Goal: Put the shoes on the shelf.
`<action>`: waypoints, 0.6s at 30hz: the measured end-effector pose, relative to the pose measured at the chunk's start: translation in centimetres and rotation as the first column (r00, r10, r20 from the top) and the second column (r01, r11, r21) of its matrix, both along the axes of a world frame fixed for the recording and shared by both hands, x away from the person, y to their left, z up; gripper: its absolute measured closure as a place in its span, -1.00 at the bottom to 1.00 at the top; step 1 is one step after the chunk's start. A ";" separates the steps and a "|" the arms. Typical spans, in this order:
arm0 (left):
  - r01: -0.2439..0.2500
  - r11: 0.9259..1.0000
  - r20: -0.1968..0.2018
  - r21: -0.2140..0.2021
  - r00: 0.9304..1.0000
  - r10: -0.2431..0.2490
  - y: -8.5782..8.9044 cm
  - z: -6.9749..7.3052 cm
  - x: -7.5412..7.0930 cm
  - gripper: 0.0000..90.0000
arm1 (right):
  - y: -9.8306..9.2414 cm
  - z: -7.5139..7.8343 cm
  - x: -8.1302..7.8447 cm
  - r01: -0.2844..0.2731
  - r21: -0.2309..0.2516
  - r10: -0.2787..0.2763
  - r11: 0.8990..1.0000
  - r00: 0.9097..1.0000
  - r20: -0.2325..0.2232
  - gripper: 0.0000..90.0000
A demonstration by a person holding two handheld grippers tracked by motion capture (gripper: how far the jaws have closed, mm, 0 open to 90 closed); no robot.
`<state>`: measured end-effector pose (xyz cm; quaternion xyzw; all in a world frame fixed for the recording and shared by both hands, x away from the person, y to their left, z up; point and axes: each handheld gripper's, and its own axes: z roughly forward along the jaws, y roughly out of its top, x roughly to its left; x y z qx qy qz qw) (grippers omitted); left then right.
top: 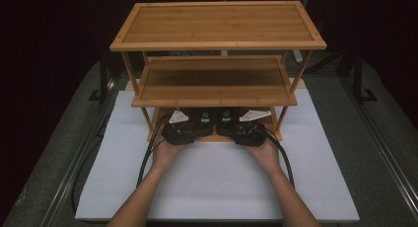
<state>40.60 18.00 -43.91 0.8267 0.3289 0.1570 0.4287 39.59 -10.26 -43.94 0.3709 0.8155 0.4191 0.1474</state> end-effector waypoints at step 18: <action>0.016 1.000 -0.066 0.025 0.998 -0.014 2.7 1.5 -3.5 -0.72 | -3.6 0.6 -3.5 0.021 -0.021 -0.021 1.000 0.999 -0.026 -0.56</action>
